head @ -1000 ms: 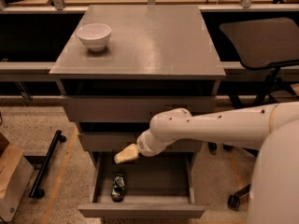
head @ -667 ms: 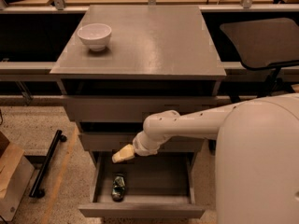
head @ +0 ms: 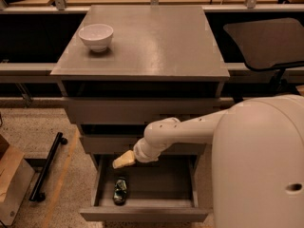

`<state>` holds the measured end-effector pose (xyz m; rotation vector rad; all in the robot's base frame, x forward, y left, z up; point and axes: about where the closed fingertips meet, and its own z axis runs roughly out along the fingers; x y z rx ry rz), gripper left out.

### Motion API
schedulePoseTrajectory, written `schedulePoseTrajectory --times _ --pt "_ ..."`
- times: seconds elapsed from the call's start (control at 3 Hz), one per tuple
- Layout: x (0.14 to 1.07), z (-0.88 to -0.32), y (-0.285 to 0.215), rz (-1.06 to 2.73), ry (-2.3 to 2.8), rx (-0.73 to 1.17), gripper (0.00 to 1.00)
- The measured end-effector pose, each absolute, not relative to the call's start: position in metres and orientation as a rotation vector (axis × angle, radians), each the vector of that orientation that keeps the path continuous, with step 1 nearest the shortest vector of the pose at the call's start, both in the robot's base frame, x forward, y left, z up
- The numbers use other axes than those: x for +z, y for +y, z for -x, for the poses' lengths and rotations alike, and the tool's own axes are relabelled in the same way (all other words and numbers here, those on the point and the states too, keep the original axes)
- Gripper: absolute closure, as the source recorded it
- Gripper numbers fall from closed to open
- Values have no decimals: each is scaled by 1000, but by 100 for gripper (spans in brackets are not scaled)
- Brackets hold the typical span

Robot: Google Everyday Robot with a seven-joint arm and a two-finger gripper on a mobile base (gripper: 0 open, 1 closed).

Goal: Pick green can from bottom drawer and place on counter

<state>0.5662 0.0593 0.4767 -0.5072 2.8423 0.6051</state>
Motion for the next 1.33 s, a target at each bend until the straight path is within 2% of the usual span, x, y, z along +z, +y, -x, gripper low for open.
schedulePoseTrajectory --times 1.0,1.33 --pt "366 -582 87 375 2929 354 0" --pt "366 -582 87 375 2929 354 0"
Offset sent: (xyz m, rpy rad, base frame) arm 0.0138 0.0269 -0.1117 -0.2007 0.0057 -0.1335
